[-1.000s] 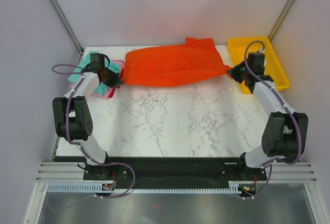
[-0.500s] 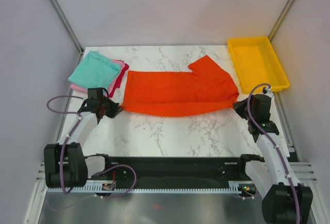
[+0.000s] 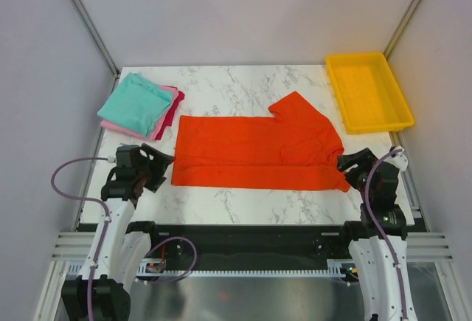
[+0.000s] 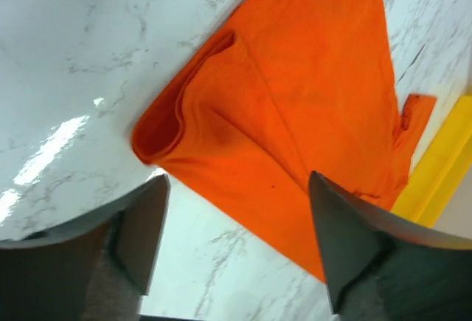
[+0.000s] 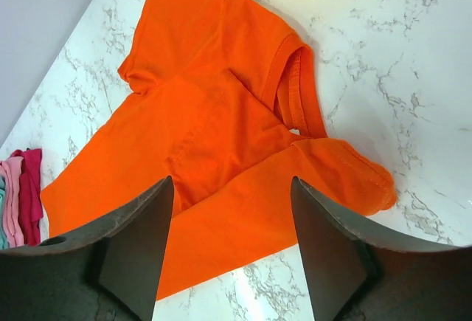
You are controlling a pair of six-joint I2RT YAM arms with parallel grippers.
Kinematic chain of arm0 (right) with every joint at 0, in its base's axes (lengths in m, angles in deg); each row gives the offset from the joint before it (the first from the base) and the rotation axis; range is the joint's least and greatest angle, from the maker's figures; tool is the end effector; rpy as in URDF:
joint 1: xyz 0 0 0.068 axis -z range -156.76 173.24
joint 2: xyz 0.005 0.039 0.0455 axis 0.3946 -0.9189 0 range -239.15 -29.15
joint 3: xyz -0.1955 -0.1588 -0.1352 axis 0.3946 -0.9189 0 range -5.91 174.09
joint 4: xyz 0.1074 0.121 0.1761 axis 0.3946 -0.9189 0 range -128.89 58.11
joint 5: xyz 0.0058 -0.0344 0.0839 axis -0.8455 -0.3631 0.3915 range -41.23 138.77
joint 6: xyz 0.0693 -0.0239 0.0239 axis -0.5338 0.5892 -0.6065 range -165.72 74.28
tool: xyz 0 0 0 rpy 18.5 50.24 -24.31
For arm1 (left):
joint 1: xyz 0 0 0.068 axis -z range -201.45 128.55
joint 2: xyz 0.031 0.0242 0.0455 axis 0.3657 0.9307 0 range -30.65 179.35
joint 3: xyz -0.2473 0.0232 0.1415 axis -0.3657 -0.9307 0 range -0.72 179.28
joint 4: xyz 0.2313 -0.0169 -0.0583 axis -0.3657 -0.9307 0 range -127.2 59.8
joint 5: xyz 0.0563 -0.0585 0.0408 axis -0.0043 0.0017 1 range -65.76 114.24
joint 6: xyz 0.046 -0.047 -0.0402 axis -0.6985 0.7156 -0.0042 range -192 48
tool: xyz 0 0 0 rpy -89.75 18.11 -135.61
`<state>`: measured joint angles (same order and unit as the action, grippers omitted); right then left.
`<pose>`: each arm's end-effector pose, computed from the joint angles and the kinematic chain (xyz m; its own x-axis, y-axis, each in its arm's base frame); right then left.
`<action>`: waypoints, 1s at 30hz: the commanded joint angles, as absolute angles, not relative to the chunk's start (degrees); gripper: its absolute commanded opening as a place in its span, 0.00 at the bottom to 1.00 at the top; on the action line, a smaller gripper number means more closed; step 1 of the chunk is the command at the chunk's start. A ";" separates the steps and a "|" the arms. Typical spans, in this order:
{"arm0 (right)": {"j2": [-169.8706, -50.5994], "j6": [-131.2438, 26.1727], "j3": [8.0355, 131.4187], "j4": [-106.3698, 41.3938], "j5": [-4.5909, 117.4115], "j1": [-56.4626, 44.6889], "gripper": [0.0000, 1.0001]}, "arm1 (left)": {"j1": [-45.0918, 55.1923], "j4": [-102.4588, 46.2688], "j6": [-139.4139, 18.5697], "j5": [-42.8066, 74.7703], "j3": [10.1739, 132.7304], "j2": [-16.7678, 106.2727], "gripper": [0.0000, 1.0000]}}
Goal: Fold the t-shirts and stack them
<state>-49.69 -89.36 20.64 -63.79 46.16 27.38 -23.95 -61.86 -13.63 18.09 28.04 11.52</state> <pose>0.0986 -0.0101 0.2326 -0.2371 0.7084 -0.6648 0.3823 0.6971 0.6065 0.1418 -0.0008 0.2083 -0.3984 -0.8647 -0.3058 -0.5854 0.4964 -0.6410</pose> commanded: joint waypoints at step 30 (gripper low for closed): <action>-140.84 -73.76 86.86 -50.96 36.99 15.68 0.51 | -18.46 -49.27 -26.83 19.41 81.88 76.63 0.70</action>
<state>-135.67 -76.42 79.37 -50.50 39.40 16.61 -19.17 -51.00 -24.23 17.65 75.95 72.48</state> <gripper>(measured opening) 0.513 0.711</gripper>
